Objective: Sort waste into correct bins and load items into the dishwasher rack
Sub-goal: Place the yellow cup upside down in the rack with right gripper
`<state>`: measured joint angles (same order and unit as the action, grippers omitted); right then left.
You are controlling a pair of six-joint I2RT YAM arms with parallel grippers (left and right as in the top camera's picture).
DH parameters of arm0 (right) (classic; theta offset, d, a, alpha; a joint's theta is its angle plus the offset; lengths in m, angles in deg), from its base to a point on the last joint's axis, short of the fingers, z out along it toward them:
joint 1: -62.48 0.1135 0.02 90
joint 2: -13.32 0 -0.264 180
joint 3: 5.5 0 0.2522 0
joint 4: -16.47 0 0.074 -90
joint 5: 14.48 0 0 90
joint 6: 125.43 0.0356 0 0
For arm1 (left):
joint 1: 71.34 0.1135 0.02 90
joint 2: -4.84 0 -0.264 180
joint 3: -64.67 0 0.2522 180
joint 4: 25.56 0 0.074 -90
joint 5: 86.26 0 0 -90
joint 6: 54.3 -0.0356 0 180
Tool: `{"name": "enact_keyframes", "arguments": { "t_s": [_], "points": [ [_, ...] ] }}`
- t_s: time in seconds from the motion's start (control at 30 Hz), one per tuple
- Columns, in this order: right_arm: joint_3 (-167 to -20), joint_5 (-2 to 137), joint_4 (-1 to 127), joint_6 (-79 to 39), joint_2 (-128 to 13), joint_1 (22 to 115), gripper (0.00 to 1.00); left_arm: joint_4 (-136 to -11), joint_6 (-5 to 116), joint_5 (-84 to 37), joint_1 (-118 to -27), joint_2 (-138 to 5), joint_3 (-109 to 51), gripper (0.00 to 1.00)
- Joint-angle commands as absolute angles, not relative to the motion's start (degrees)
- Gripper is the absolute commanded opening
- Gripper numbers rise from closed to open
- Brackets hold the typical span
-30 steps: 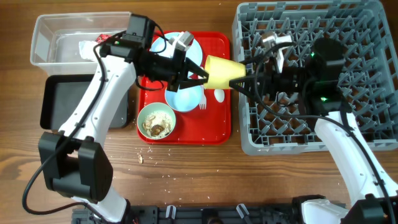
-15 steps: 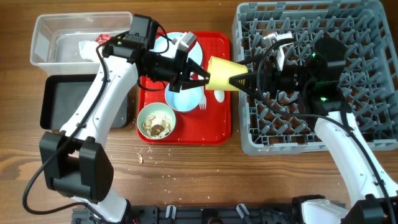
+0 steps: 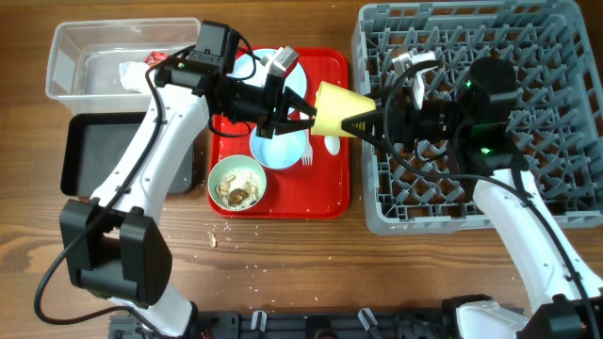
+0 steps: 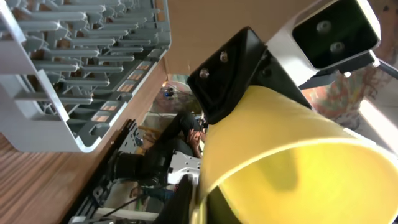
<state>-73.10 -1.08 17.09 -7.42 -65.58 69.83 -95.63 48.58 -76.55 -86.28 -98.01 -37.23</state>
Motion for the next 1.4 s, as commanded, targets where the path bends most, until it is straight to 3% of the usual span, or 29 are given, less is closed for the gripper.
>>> {"name": "enact_keyframes", "arguments": {
  "t_s": [0.0,0.03,0.1,0.27,0.5,0.77,1.07,1.3,1.37],
  "points": [
    [-74.00,-0.40,16.74,-8.44,-65.97,69.90,0.49,-95.59,47.86,-77.93,-86.35,-97.16,-38.08,0.28],
    [-74.00,-0.38,16.76,-8.40,-65.97,69.72,0.47,-95.59,47.86,-77.56,-86.35,-97.16,-38.08,0.37],
    [-74.00,-0.36,17.02,-8.42,-65.97,68.76,0.44,-95.54,47.86,-76.97,-86.22,-97.16,-38.08,0.45],
    [-74.00,1.96,21.68,-7.00,-65.97,60.67,0.43,-92.61,47.88,-71.22,-82.26,-97.16,-38.10,0.51],
    [-74.83,25.63,54.81,-16.01,-60.68,59.30,0.44,-90.54,48.10,-40.93,-77.17,-97.16,-38.08,0.55],
    [-94.89,58.68,97.76,-20.79,-55.57,61.77,0.50,-90.63,48.08,-26.11,-77.23,-97.16,-38.08,0.58],
    [-95.11,70.17,107.64,-14.93,-66.74,75.89,0.50,-91.15,48.08,-26.13,-77.23,-97.16,-38.08,0.60],
    [-95.07,73.36,108.49,-12.92,-78.76,77.74,0.50,-91.24,48.08,-26.13,-77.23,-97.16,-38.08,0.61],
    [-95.00,73.36,108.47,-12.97,-80.75,77.74,0.62,-91.22,48.08,-26.13,-77.23,-97.16,-38.08,0.61]
  ]
}}
